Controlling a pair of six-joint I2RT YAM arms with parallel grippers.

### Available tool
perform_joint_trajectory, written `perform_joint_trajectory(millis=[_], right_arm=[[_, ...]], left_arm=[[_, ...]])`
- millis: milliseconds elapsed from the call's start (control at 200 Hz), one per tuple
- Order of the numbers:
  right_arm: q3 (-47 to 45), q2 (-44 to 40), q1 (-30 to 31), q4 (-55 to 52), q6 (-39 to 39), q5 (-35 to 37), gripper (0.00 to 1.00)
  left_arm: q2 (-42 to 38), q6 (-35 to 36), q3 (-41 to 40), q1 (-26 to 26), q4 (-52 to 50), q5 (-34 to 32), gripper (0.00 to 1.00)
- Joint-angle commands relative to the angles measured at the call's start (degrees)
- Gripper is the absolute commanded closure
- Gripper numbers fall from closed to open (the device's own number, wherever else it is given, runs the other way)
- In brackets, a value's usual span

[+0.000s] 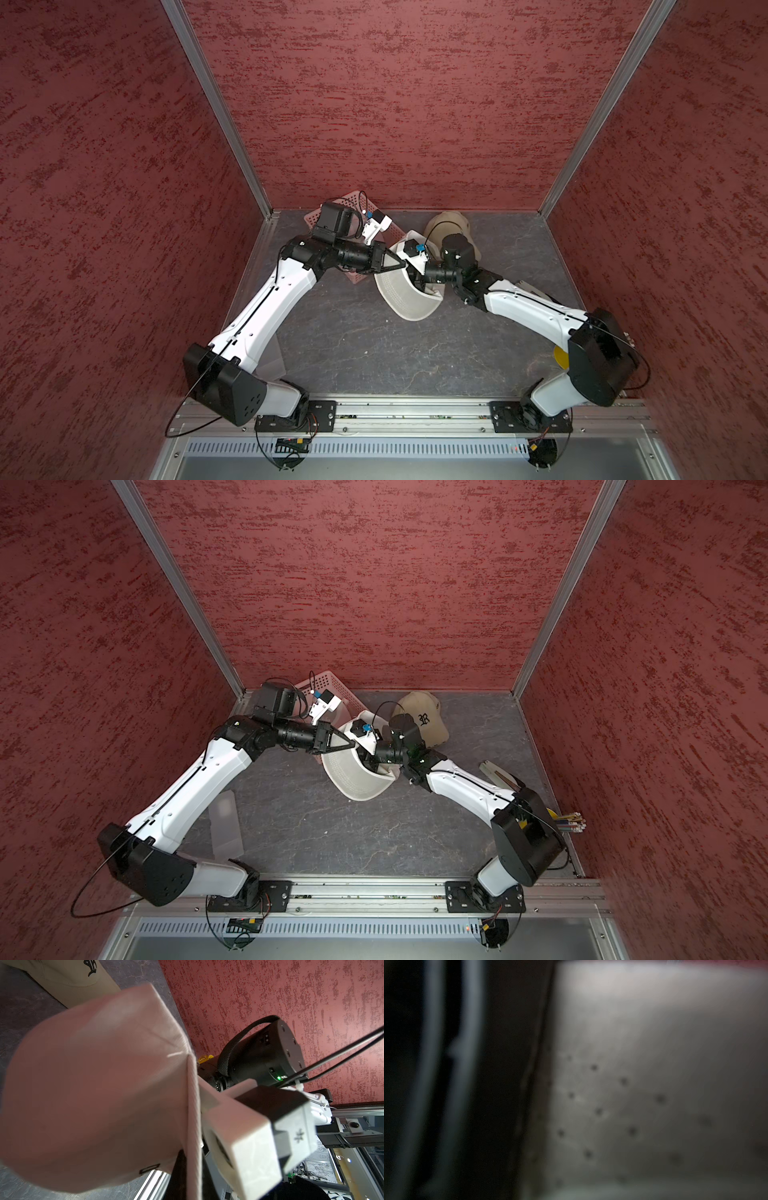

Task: Turn the baseball cap inside out
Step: Turn over the baseball cap.

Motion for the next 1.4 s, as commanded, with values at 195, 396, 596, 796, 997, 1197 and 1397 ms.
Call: perform_joint_trajectory(millis=[195, 396, 596, 796, 997, 1197, 1397], right_arm=[[0.63, -4.14, 1.34, -11.20, -10.49, -13.99, 0.89], [4.12, -2.84, -1.11, -23.02, -15.85, -15.75, 0.94], [3.92, -3.59, -4.54, -24.27, -16.68, -16.05, 0.97], [7.93, -3.16, -6.12, -35.22, -23.28, -16.51, 0.98], [8.68, -2.36, -6.06, -36.50, -22.47, -13.76, 0.96], [7.08, -5.04, -6.14, -10.32, 1.64, 2.69, 0.70], [8.84, -3.67, -6.19, 0.24, 14.05, 6.96, 0.66]], left_arm=[[-0.05, -1.05, 1.21, 3.27, 4.75, 0.98, 1.00], [-1.44, 0.20, 1.42, 5.58, 2.75, -0.65, 1.00], [-2.32, 5.14, 2.85, 6.04, -3.32, -3.26, 1.00], [-3.54, 5.24, 0.30, 8.73, -2.41, -3.79, 1.00], [-3.55, 6.90, 1.23, 8.75, -3.45, -2.72, 1.00], [-1.20, 9.87, 1.00, 2.00, -6.09, -5.45, 1.00], [-1.25, 7.88, -2.02, 0.32, -1.51, -6.67, 1.00]])
